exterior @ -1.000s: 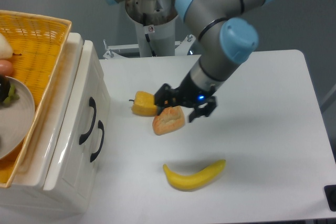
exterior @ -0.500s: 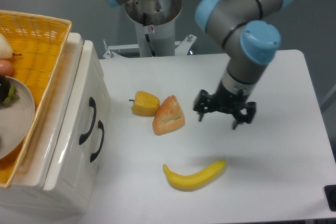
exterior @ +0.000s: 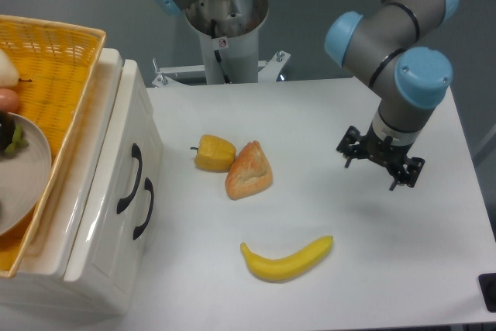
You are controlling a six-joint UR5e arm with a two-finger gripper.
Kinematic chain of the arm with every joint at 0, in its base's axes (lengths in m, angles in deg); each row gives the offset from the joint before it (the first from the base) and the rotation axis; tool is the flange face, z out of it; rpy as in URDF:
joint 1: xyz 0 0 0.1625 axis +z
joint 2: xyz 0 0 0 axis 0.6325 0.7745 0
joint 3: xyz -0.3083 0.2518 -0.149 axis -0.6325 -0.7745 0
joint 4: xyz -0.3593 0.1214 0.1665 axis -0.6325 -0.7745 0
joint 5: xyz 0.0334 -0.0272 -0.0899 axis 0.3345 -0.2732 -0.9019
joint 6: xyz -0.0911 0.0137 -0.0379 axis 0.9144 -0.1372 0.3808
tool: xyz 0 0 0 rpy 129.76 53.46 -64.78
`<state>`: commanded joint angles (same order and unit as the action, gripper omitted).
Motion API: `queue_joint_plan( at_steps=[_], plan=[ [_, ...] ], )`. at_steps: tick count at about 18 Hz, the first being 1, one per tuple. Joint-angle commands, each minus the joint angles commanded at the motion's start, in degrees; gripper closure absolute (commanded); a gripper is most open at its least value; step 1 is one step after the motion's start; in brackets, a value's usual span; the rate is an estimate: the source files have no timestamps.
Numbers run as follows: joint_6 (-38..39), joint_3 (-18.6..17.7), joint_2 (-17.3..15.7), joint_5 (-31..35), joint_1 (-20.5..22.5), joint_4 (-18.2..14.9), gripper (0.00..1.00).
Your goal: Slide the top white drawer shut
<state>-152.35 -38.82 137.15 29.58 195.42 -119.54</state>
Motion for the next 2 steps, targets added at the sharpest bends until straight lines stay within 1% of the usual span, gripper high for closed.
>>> queue_joint_plan(
  at_steps=[2],
  plan=[
    [0.0, 0.0, 0.09, 0.0, 0.09, 0.0, 0.0]
  ],
)
